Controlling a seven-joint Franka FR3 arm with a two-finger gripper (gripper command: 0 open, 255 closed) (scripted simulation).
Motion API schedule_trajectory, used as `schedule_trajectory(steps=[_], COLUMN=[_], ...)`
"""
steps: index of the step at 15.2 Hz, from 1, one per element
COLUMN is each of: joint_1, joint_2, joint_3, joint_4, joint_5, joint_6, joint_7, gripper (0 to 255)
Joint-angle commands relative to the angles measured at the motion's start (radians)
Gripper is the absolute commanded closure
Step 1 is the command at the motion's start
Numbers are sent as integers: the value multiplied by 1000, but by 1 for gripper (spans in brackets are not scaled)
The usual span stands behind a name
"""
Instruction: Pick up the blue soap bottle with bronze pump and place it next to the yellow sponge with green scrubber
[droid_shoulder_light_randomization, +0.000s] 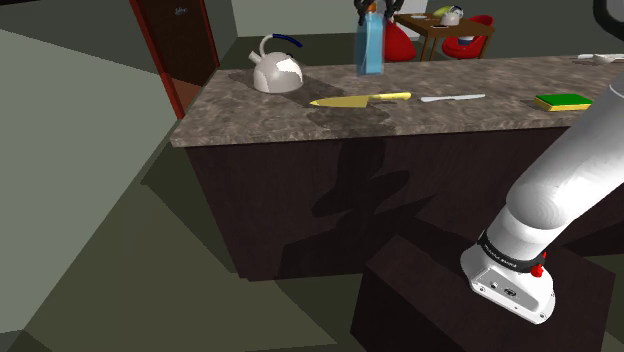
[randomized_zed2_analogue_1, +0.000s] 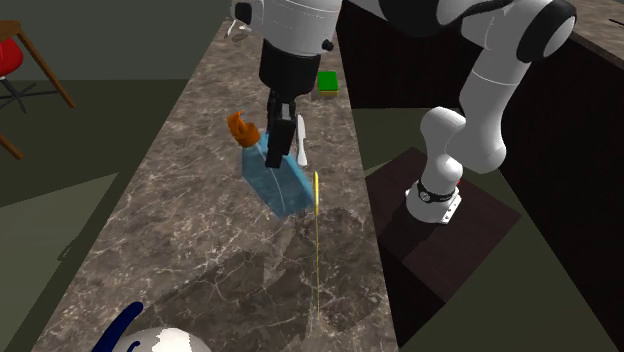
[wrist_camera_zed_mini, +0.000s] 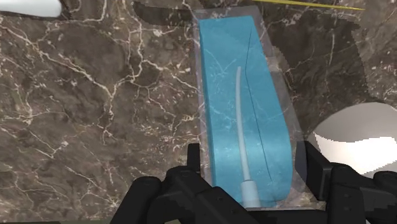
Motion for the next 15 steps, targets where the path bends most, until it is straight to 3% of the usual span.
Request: schedule_trajectory(steps=[1, 8, 15], joint_1=[-1, -63, -119], joint_2=[10, -109, -178], joint_3=[-1, -96, -204], joint_4=[36, -94, -157], joint_5=[0, 27, 37], joint_6=[-26, -12, -19], joint_7=[-2, -161, -324], gripper=[255, 255, 255])
